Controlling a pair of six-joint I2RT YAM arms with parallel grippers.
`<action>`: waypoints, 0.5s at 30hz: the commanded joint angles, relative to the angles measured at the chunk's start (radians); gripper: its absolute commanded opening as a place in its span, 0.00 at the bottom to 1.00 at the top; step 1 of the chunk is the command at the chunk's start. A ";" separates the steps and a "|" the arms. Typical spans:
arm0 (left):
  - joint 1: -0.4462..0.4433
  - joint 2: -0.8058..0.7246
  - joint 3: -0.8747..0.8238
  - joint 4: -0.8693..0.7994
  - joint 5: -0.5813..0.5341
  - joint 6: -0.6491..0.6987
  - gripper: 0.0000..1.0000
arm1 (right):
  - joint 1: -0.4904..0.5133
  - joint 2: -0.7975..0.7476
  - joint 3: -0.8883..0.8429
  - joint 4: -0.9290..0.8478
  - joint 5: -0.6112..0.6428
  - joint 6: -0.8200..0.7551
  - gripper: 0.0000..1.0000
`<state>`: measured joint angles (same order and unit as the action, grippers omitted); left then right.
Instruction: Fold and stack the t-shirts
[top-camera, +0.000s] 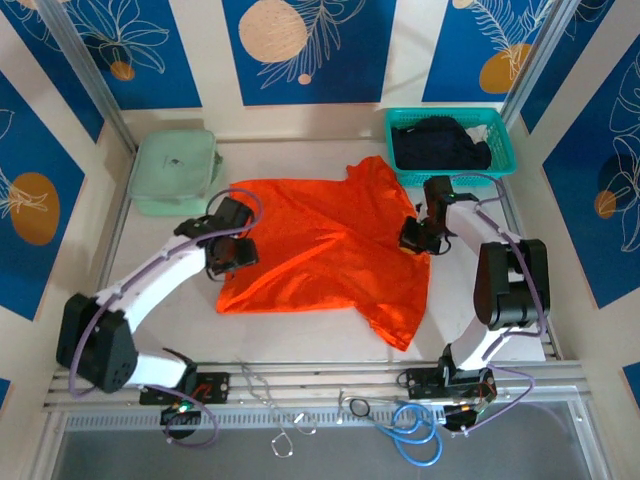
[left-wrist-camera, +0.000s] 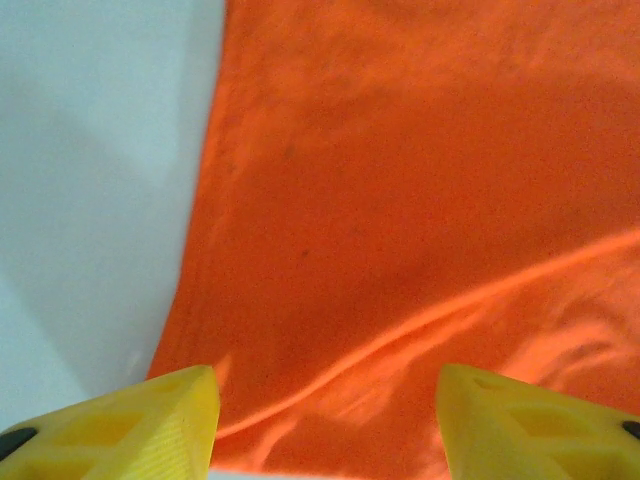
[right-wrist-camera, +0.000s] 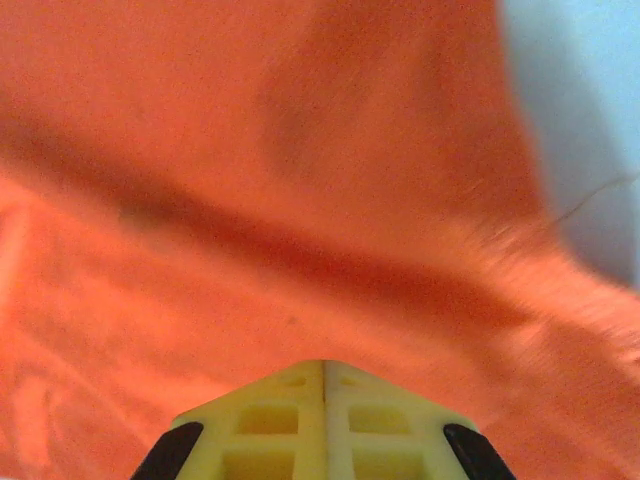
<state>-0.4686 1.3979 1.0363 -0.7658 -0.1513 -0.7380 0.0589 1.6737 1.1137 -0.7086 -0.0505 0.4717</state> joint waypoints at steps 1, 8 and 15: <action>0.007 0.115 0.038 0.086 0.004 0.064 0.59 | -0.040 0.044 0.015 0.062 0.011 0.049 0.00; 0.010 0.361 0.059 0.244 0.058 0.057 0.56 | -0.099 0.158 0.029 0.107 0.022 0.120 0.00; 0.010 0.386 -0.027 0.261 0.053 0.076 0.56 | -0.162 0.195 0.028 0.054 0.079 0.113 0.00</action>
<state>-0.4648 1.7805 1.0618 -0.5068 -0.1139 -0.6857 -0.0784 1.8488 1.1378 -0.6144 -0.0280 0.5701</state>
